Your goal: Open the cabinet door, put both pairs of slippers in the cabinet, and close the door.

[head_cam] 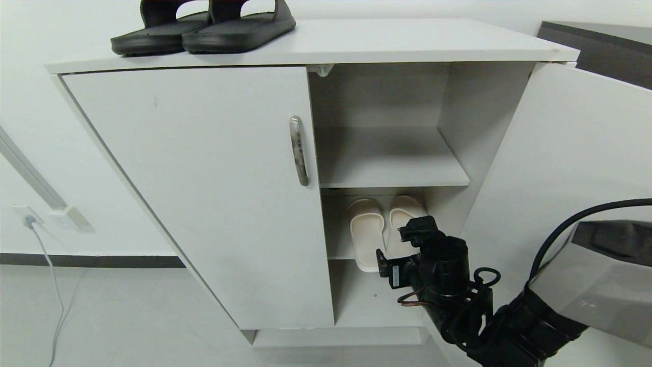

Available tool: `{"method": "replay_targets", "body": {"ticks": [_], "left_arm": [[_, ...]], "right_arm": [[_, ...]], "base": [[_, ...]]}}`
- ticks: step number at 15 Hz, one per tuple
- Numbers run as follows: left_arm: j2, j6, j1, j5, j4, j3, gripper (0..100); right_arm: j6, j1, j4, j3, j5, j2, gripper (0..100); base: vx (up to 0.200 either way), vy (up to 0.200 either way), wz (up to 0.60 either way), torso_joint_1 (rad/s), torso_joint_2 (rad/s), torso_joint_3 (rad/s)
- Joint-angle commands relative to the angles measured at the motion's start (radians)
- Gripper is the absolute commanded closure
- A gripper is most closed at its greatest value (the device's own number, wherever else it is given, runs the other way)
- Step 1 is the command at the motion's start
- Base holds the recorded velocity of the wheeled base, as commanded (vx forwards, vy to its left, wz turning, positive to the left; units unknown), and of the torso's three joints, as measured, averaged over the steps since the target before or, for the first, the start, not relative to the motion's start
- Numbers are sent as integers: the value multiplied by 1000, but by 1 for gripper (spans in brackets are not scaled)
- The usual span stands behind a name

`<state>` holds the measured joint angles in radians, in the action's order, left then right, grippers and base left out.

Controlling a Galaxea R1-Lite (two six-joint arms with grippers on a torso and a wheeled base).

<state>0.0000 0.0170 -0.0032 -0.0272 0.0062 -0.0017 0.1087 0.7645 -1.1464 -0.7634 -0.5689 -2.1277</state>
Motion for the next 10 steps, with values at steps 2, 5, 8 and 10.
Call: {"method": "replay_targets", "body": {"ticks": [2, 5, 8, 10], "left_arm": [[2, 0, 0, 0, 0, 0, 100], [2, 0, 0, -2, 1, 0, 100], [2, 0, 0, -2, 1, 0, 100], [2, 0, 0, -2, 1, 0, 100]], "right_arm": [[-3, 10, 2, -2, 0, 31, 0], [-3, 15, 4, -7, 1, 29, 0], [-3, 21, 0, -4, 0, 29, 0], [-3, 21, -1, 1, -2, 29, 0]], "base": [[0, 0, 0, 0, 0, 0], [-133, 0, 0, 5, 2, 0], [-200, 0, 0, 1, 2, 2], [-200, 0, 0, 2, 2, 0]]}}
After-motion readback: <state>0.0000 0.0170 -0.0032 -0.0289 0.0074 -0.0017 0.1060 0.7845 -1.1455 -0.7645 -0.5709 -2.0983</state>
